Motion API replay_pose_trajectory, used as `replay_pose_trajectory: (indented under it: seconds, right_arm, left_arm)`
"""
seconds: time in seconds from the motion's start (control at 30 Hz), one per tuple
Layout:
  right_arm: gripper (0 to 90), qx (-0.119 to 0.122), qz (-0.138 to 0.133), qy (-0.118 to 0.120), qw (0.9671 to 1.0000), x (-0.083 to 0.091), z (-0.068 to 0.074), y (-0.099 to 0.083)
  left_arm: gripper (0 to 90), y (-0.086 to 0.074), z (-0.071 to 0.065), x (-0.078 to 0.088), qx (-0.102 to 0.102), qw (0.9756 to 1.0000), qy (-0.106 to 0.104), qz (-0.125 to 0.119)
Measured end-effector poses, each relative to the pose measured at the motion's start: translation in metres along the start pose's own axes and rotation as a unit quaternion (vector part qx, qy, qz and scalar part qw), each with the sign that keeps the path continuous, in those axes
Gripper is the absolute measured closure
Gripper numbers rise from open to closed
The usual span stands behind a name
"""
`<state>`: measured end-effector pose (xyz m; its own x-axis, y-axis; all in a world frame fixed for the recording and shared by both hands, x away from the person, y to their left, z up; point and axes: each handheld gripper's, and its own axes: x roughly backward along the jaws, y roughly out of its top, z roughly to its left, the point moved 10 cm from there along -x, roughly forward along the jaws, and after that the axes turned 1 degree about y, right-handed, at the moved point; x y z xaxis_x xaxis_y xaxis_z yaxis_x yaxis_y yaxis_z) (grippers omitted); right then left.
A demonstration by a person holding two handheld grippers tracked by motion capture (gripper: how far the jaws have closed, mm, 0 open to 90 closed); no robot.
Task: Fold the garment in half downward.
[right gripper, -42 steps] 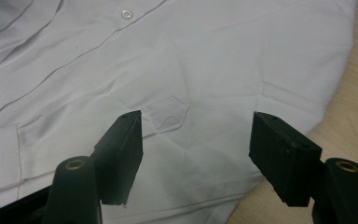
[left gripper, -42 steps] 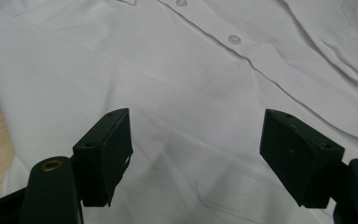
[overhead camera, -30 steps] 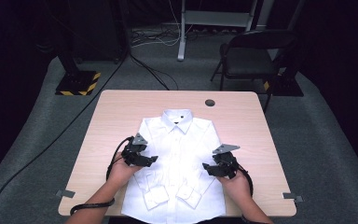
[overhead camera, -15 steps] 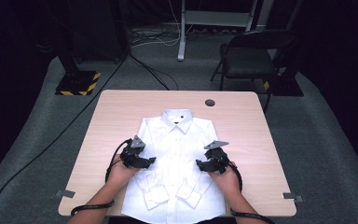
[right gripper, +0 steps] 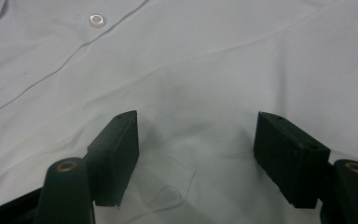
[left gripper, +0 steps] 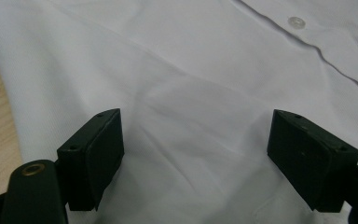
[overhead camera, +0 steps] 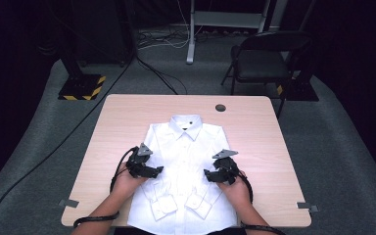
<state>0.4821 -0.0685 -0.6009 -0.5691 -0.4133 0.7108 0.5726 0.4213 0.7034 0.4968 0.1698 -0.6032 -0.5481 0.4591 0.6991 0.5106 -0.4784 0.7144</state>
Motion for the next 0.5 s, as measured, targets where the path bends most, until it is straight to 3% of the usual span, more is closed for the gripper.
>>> replay_pose_trajectory:
  seconds: [0.5]
  right_arm:
    - [32.7,0.005,0.001,0.003,1.0000,0.0078,0.0069,-0.0055]
  left_arm:
    - [17.9,-0.0066,-0.0079,0.0059,-0.006,1.0000,-0.007,-0.002]
